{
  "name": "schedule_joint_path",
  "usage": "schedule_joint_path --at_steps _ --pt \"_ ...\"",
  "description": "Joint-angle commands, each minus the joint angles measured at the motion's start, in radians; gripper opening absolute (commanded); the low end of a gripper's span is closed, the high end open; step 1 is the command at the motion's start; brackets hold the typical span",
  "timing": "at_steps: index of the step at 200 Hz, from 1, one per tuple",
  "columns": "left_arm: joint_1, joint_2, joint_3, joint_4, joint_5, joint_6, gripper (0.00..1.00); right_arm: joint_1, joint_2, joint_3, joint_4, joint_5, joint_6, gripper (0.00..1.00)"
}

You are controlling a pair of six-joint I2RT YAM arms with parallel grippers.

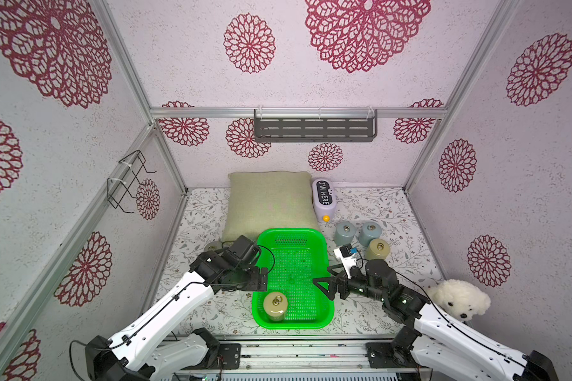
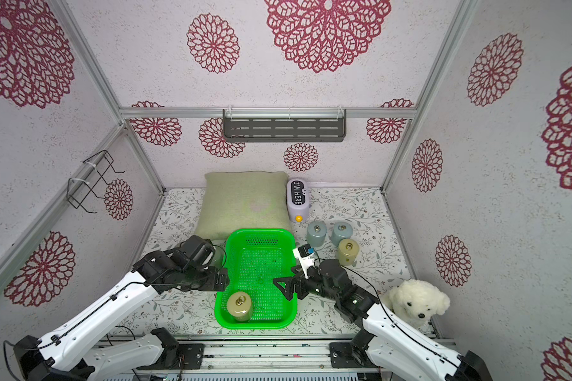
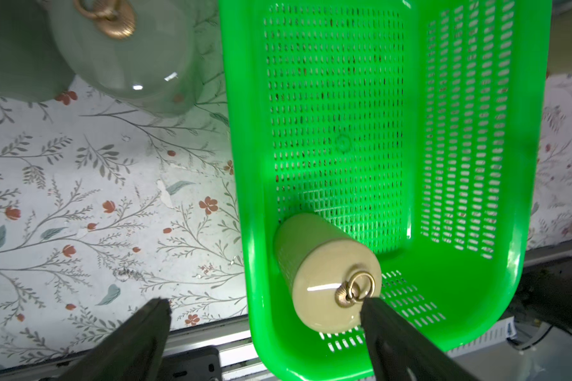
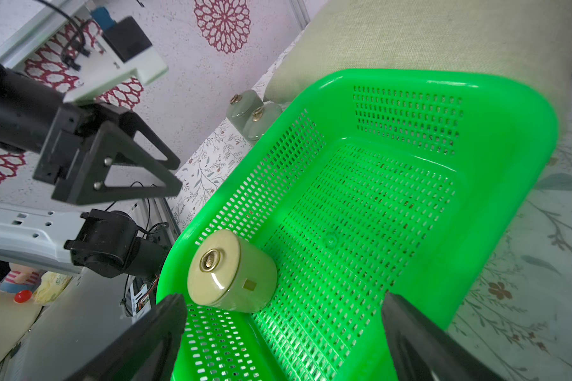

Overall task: Take the tea canister out of the basket
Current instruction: Pick up the tea canister from the basket.

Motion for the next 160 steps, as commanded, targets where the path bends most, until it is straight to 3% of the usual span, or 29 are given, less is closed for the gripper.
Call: schedule_joint_path --at_steps 1,55,160 --pt "-0.097 0.030 -0.005 -0.004 -0.026 -0.055 0.98 0.005 -0.037 0.008 -0.064 0.037 0.018 0.99" --pt "-0.269 0.179 0.024 0.006 -0.029 -0.083 1.00 0.005 -0.081 0.004 -0.125 0.037 0.022 0.99" --pt "-0.311 0.332 0.022 0.062 0.040 -0.060 1.00 0.005 -0.073 -0.015 -0.109 0.035 0.019 0.99"
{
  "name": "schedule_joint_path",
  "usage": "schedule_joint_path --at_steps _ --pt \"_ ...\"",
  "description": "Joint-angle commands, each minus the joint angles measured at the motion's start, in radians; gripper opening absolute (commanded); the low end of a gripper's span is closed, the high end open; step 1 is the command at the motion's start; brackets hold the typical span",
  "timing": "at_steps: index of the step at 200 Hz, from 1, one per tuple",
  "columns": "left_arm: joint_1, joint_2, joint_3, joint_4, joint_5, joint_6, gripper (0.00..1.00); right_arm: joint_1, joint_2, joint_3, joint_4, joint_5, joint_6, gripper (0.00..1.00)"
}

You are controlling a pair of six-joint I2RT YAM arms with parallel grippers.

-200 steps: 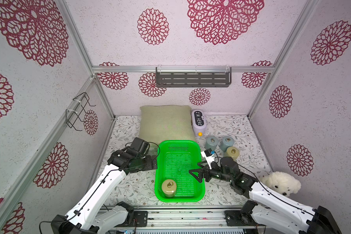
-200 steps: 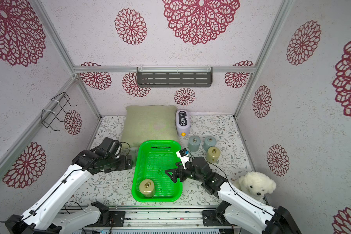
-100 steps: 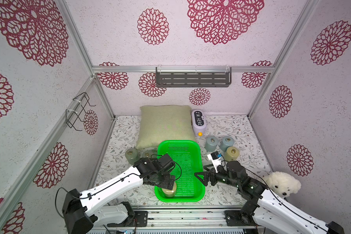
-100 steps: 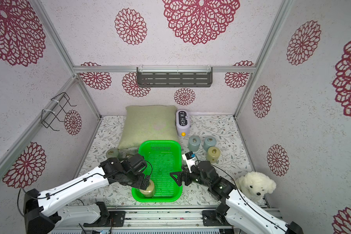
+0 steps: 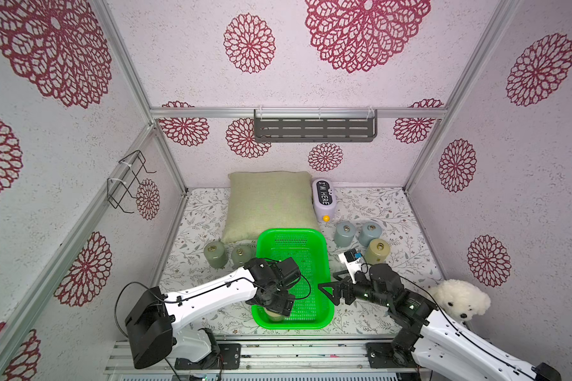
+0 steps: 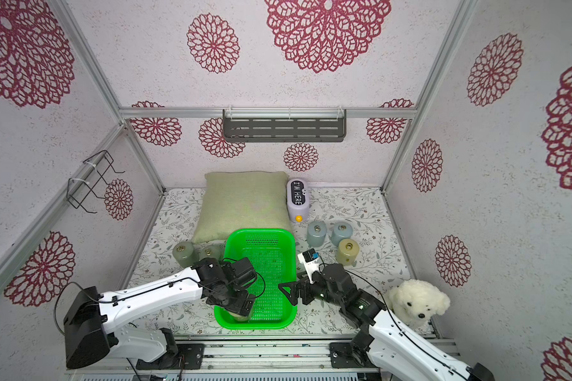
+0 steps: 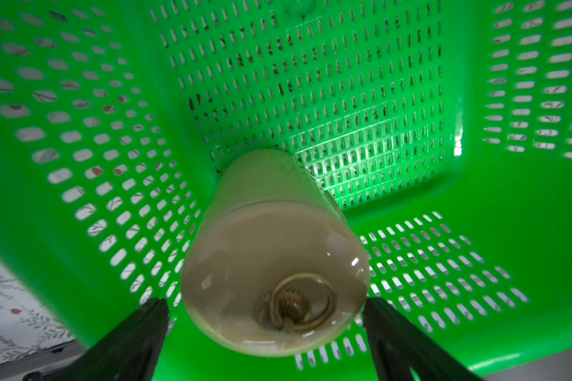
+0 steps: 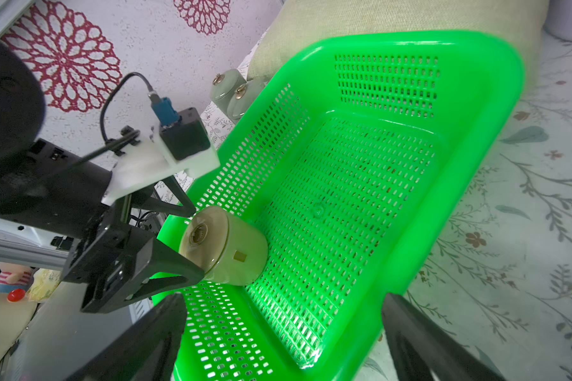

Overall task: Take the tea canister out of the basket
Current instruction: Pick up the tea canister from the basket.

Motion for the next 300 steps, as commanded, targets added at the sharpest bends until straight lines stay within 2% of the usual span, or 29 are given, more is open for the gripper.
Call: schedule_joint_path --at_steps 1,75,166,183,200,244,300 --pt "-0.021 0.022 0.014 0.025 0.024 0.008 1.00 0.005 0.000 0.001 0.017 0.015 0.008 0.99" --pt "-0.025 0.089 -0.036 0.076 0.035 0.013 1.00 0.005 0.007 -0.005 0.039 0.003 0.012 0.99" --pt "-0.026 0.147 -0.037 0.073 -0.009 0.018 0.83 0.005 -0.003 -0.023 0.051 -0.004 0.021 0.99" --pt "-0.025 0.137 -0.020 0.052 -0.019 0.016 0.74 0.005 -0.002 -0.023 0.056 -0.008 0.022 0.99" --pt "-0.026 0.113 0.012 0.017 -0.041 0.015 0.72 0.005 0.001 -0.025 0.063 -0.009 0.021 0.99" --pt "-0.010 0.055 0.118 -0.083 -0.099 0.019 0.72 0.007 0.001 -0.049 0.114 -0.020 0.031 0.99" --pt "0.096 -0.032 0.259 -0.207 -0.149 0.042 0.72 0.009 0.028 -0.048 0.169 -0.044 0.034 0.99"
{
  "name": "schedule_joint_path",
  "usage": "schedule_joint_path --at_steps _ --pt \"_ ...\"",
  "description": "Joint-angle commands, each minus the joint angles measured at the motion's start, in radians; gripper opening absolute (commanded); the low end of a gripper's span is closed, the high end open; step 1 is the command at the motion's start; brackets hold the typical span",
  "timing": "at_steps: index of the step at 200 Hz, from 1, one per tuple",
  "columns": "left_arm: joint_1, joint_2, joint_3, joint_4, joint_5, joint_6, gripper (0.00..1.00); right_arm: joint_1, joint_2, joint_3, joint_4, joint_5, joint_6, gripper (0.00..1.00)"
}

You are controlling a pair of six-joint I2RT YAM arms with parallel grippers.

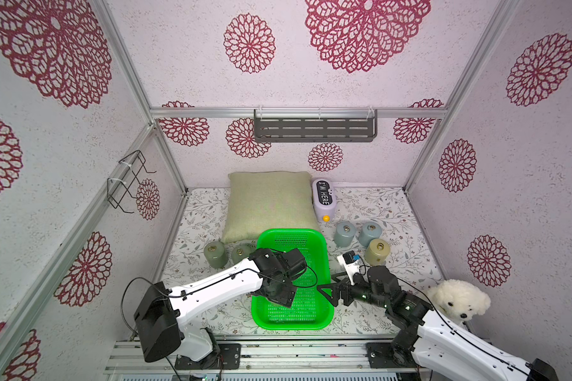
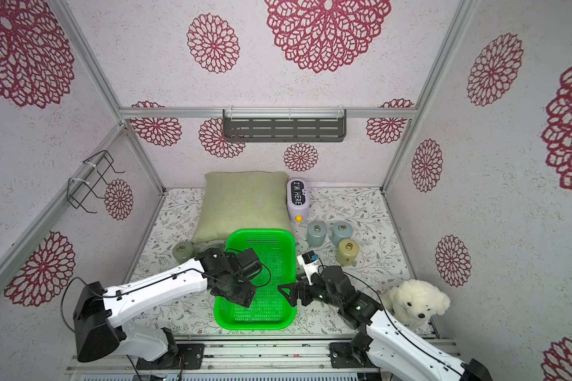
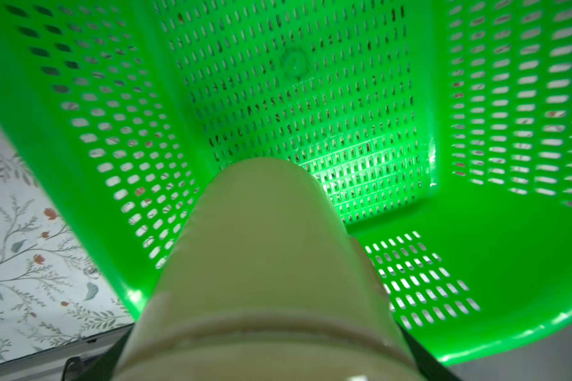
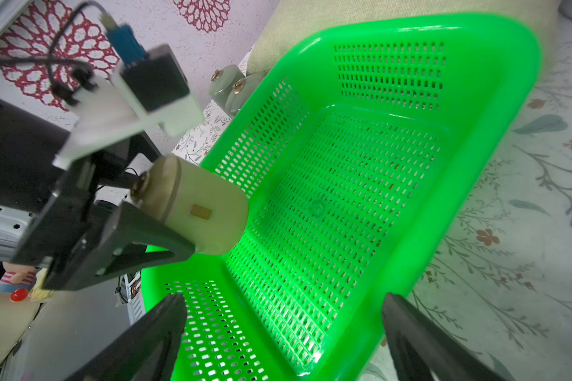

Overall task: Take the tea canister out of the basket
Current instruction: Pick up the tea canister from the basket.

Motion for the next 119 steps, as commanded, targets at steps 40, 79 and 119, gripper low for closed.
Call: schedule_joint_path --at_steps 40,79,119 --pt "0.173 -0.130 0.141 -0.164 -0.094 0.043 0.72 0.009 0.024 0.019 0.096 -0.035 0.004 0.99" --pt "0.309 -0.183 0.150 -0.212 -0.096 0.086 0.73 0.010 0.061 0.040 0.118 -0.052 -0.006 0.99" --pt "0.423 -0.203 0.028 -0.163 -0.052 0.127 0.74 0.016 0.099 0.070 0.131 -0.069 -0.022 0.99"
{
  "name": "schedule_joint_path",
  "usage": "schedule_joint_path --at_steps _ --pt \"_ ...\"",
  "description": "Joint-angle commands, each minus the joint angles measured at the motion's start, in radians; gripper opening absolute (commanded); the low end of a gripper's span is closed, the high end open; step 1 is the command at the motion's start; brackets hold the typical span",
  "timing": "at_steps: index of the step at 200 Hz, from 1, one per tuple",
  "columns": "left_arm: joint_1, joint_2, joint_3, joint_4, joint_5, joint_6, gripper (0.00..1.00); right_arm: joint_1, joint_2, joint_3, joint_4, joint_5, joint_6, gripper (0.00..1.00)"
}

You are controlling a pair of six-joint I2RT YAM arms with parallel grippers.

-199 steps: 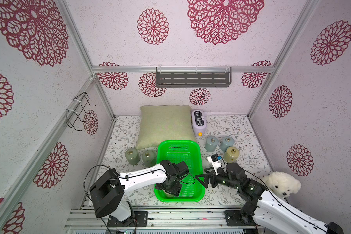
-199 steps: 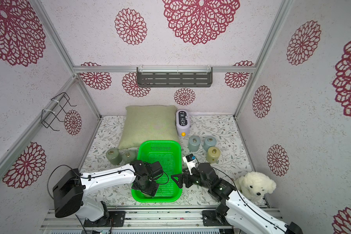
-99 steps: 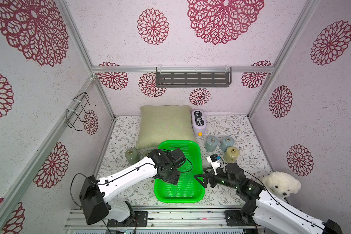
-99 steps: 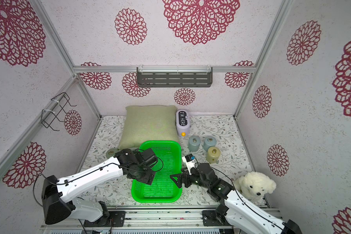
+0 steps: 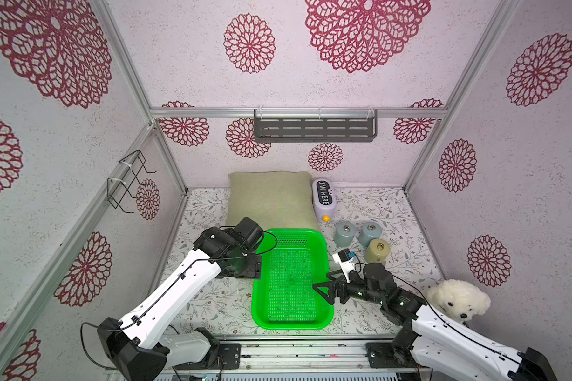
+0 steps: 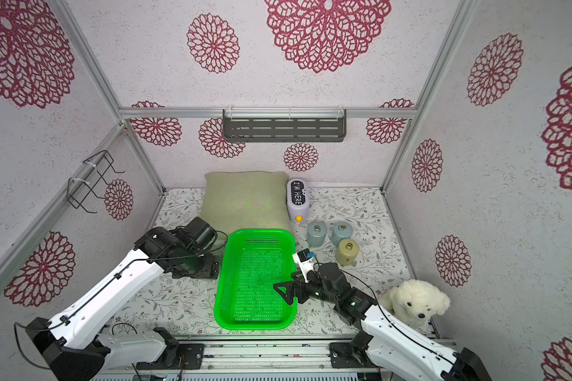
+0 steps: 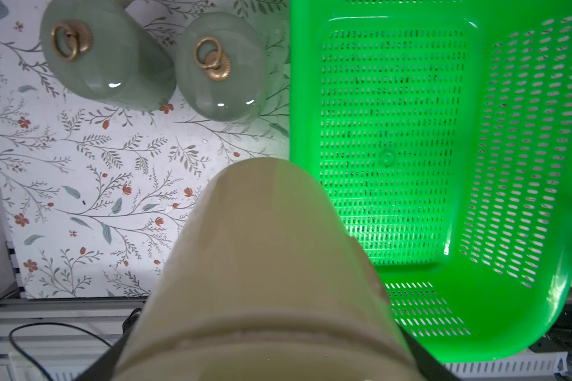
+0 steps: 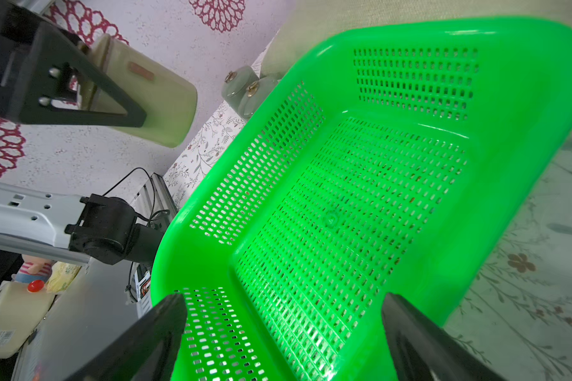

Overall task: Take the tea canister out of the basket
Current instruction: Pick up the tea canister from the basket, then place the tea canister at the center of the board.

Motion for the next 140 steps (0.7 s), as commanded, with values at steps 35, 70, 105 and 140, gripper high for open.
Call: schedule_joint_path --at_steps 35,70,105,140 --pt "0.095 -0.004 -0.145 0.099 0.045 0.057 0.74 0.015 0.033 0.078 0.040 -0.026 -0.028 0.99" --pt "0.150 0.008 -0.217 0.159 0.086 0.087 0.75 0.018 0.057 0.083 0.050 -0.027 -0.028 0.99" --pt "0.215 0.038 -0.283 0.226 0.180 0.105 0.75 0.022 0.086 0.085 0.073 -0.029 -0.025 0.99" --pt "0.225 0.075 -0.291 0.245 0.192 0.093 0.75 0.026 0.108 0.097 0.077 -0.033 -0.027 0.99"
